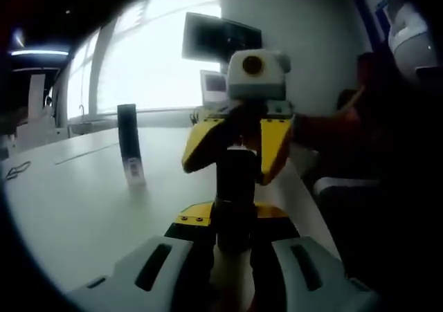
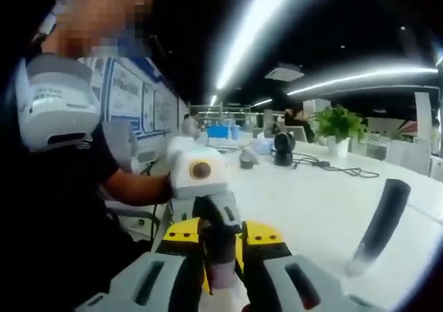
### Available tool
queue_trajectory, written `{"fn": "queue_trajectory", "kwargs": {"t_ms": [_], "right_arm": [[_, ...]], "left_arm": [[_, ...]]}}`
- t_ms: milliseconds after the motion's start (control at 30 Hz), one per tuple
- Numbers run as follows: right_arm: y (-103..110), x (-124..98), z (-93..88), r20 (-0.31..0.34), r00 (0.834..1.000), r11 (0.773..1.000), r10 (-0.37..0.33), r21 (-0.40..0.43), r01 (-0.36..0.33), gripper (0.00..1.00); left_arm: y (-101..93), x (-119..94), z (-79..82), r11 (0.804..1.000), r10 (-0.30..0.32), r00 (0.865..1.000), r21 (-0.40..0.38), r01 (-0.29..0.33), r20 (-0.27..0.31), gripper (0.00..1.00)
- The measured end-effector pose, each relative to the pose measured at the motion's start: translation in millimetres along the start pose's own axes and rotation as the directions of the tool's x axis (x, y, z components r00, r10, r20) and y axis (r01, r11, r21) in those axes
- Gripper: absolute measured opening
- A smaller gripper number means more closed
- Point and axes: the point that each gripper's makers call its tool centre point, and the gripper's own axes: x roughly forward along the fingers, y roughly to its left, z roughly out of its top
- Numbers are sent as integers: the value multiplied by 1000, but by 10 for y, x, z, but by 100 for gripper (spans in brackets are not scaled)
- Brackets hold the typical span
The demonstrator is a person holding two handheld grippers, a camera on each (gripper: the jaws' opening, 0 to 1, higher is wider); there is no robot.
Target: Pick up cosmetic bottle twist off cap place on table pick up cap screw tight cap place on table
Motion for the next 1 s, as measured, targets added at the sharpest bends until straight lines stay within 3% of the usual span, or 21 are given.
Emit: {"fn": "queue_trajectory", "kwargs": {"t_ms": [200,333,733,1000], "right_arm": [[25,32,-16,-23,999,999,39,-33,-40,17],[51,63,-66,-43,998,998,42,-41,-44,12],[33,48,-72,-45,999,1000,-2,-18,1,10],[31,42,-72,-39,996,996,-85,-6,85,10]], "left_arm": [[-26,1,0,1000,-5,1000,0,5,0,9],[-33,-2,-2,1000,-4,1000,1,4,-1,9],[29,-12,-14,1000,12,1000,18,-12,-6,8],[34,-13,-15,1000,16,1000,15,-16,-7,8]]}}
